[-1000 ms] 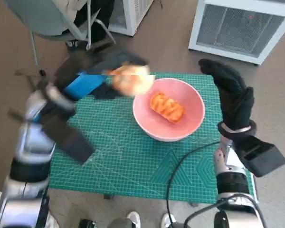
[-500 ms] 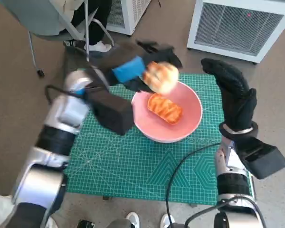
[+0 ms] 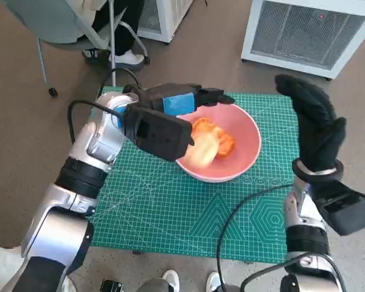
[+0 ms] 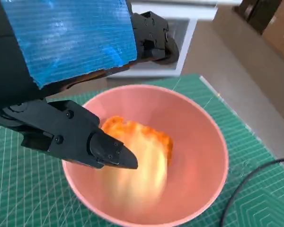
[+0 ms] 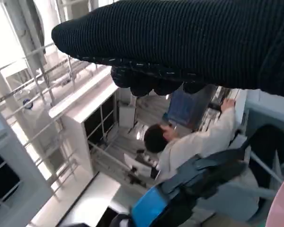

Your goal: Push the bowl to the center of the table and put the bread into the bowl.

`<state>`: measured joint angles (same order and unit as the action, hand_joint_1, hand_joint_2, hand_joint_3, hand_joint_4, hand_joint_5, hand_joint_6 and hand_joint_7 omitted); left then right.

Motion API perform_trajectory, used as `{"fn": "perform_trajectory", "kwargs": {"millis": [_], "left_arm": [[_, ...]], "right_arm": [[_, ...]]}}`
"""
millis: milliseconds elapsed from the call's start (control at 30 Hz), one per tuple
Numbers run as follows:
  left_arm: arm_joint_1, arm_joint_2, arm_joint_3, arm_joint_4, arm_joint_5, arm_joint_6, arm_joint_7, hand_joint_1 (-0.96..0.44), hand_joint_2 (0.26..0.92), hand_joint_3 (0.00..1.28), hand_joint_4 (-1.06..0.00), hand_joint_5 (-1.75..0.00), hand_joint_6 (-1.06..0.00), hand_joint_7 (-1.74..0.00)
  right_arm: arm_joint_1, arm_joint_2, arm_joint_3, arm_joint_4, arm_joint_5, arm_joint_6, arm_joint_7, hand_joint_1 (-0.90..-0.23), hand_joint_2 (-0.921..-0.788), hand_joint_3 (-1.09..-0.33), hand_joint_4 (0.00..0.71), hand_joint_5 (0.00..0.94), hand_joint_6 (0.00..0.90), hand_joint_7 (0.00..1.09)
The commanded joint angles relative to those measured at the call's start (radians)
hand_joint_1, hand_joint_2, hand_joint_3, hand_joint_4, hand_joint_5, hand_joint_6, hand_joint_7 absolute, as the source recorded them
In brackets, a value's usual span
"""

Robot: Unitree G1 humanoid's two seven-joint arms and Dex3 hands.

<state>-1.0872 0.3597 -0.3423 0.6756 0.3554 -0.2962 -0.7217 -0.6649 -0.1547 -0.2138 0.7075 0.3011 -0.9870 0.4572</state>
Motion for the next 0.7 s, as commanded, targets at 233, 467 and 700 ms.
{"fn": "perform_trajectory", "kwargs": {"millis": [233,467,700], "left_arm": [[0.1,-0.012,0.15,0.011,-0.187,-0.137,0.074,-0.46,0.914,0.03,-0.04,-0.01,-0.11,-0.19],[0.18,-0.056,0.267,0.002,-0.293,-0.253,0.208,-0.45,0.92,0.08,-0.14,-0.03,-0.2,-0.16],[0.285,-0.142,0.357,-0.152,-0.373,-0.3,0.376,-0.49,0.921,0.3,-0.23,-0.04,-0.26,-0.17]], "right_arm": [[0.015,-0.006,0.003,-0.027,-0.036,0.005,-0.041,-0.619,-0.921,-0.73,0.37,0.0,0.282,0.14],[0.001,-0.007,0.004,-0.046,-0.034,0.024,-0.055,-0.602,-0.921,-0.744,0.372,0.001,0.282,0.14],[-0.022,-0.004,0.005,-0.09,-0.005,0.077,-0.055,-0.594,-0.921,-0.744,0.376,0.003,0.286,0.14]]}}
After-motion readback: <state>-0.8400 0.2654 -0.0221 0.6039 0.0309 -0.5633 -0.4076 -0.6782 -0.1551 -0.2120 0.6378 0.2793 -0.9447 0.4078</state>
